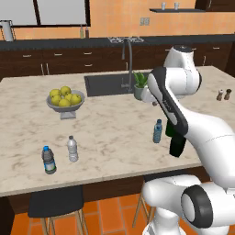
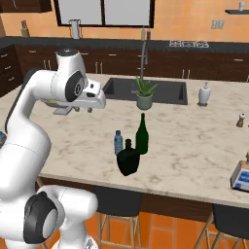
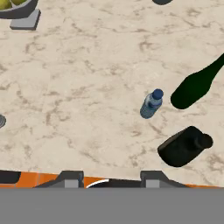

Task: Move the plastic bottles in the middle to the plastics group, and the glass bottles in the middle to the glass group.

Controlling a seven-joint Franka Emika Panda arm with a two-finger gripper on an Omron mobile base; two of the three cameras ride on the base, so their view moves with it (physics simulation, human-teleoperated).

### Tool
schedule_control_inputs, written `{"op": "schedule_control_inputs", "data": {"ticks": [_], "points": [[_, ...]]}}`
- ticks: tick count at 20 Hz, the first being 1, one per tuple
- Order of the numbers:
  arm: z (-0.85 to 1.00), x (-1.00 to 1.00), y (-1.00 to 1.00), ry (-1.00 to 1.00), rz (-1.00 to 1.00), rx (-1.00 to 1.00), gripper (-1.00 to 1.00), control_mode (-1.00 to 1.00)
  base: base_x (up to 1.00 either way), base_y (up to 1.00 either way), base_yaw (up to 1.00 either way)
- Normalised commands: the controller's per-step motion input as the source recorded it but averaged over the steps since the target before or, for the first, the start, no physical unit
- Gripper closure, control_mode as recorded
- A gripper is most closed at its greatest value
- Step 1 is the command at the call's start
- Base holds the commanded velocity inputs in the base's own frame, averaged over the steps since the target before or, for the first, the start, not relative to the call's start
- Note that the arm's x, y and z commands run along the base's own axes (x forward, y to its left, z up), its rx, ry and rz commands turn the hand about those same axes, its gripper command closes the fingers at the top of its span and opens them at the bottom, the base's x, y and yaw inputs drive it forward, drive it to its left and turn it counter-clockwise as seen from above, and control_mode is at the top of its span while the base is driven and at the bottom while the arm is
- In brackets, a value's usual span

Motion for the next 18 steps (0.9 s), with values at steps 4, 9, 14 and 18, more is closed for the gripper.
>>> {"op": "schedule_control_inputs", "data": {"ticks": [4, 9, 14, 18], "points": [[0.0, -0.07, -0.04, 0.01, 0.0, 0.0, -1.0, -1.0, 0.0, 0.0, 0.0], [0.0, -0.26, -0.42, 0.01, 0.0, 0.0, -1.0, -1.0, 0.0, 0.0, 0.0], [-0.16, -0.04, -0.98, 0.01, -0.01, 0.01, -1.0, -1.0, 0.0, 0.0, 0.0], [-0.5, 0.03, -1.0, 0.02, 0.0, 0.01, -1.0, -1.0, 0.0, 0.0, 0.0]]}}
